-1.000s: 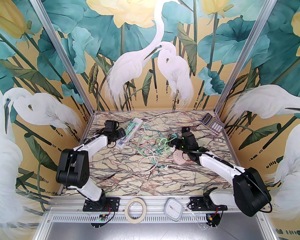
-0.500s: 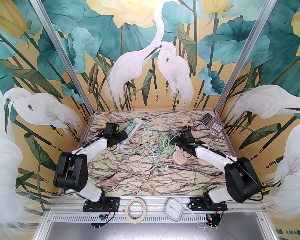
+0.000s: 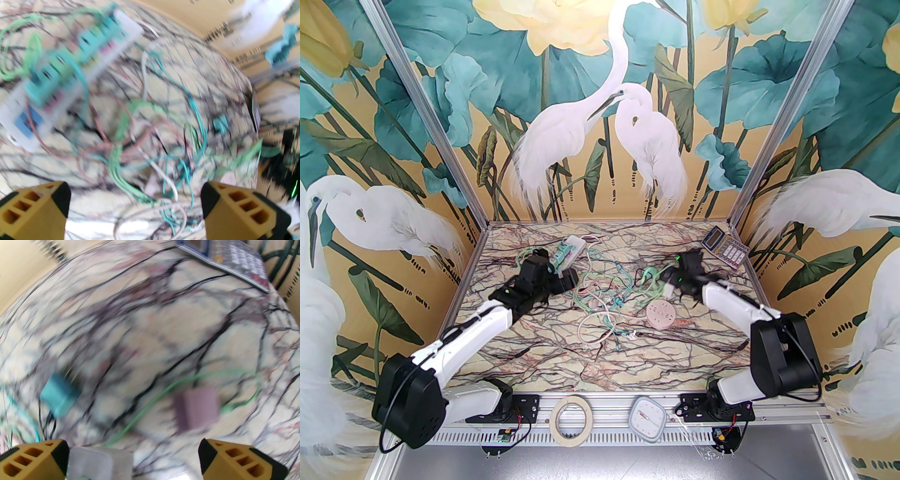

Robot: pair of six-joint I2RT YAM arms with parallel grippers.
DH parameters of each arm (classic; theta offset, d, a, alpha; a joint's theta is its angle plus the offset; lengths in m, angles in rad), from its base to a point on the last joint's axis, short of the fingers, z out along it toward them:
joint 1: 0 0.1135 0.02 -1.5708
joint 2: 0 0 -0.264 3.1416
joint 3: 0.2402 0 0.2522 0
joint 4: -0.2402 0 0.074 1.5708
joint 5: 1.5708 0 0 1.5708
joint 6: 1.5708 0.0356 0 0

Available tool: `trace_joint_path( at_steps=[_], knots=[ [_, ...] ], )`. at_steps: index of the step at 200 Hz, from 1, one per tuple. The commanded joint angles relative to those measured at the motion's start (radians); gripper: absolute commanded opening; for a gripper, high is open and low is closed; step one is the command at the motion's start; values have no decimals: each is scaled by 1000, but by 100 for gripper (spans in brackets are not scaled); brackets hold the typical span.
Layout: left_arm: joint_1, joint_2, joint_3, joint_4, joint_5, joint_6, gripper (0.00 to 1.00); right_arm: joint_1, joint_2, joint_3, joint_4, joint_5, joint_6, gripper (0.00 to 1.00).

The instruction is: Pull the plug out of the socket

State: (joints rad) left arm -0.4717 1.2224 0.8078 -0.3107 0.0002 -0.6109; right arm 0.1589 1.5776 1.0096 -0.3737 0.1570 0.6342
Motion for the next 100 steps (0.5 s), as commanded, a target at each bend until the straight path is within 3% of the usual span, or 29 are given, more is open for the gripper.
trace_joint_path(
  at_steps=[1,36,100],
  knots=[
    [-23,-34,-71,66,52,-55,98,-36,146,207,-105,-37,-28,99],
    [-47,-89,-164,122,89,-81,100,-51,372,452,-349,-53,-59,99],
    [-49,-162,-256,201,118,-64,100,-12,210,170,-308,-65,-47,99]
  ],
)
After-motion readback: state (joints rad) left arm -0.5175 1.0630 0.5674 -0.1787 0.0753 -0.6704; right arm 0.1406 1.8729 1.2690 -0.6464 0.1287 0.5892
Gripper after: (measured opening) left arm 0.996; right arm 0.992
